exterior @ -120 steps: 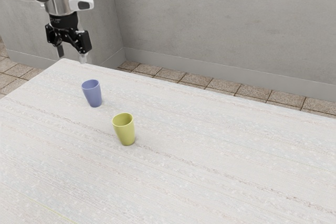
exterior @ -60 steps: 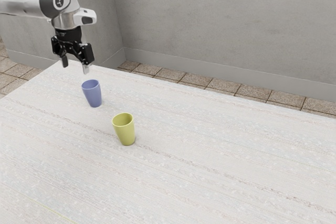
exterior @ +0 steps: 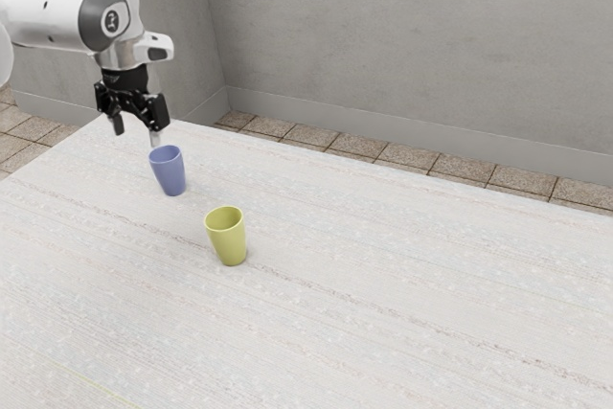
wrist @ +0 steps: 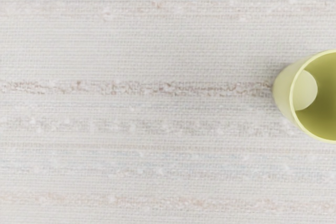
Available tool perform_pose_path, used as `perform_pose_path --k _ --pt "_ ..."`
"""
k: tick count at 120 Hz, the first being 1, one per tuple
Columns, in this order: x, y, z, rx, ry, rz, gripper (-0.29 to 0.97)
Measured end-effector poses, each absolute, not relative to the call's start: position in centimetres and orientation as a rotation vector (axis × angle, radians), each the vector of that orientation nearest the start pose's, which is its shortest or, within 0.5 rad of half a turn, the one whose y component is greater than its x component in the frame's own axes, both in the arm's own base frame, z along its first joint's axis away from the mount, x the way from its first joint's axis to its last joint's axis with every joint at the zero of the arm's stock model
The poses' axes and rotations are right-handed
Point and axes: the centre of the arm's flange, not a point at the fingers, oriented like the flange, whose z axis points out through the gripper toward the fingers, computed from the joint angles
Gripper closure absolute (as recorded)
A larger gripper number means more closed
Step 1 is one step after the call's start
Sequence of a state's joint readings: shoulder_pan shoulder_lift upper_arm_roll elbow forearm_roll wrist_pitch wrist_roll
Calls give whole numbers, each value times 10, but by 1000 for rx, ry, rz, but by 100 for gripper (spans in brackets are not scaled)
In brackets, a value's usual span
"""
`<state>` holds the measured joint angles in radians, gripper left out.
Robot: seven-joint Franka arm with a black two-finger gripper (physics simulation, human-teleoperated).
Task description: Place the left cup onto the right cup
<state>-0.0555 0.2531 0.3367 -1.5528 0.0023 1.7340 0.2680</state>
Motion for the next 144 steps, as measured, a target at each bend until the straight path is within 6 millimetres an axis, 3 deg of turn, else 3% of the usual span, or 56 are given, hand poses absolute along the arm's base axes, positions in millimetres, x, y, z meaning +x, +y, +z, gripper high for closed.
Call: perform_pose_path --k 41,70,144 --pt "613 183 492 -3066 -49 120 0" --pt "636 192 488 -3050 -55 85 0" --pt "662 236 454 -3052 -39 95 0"
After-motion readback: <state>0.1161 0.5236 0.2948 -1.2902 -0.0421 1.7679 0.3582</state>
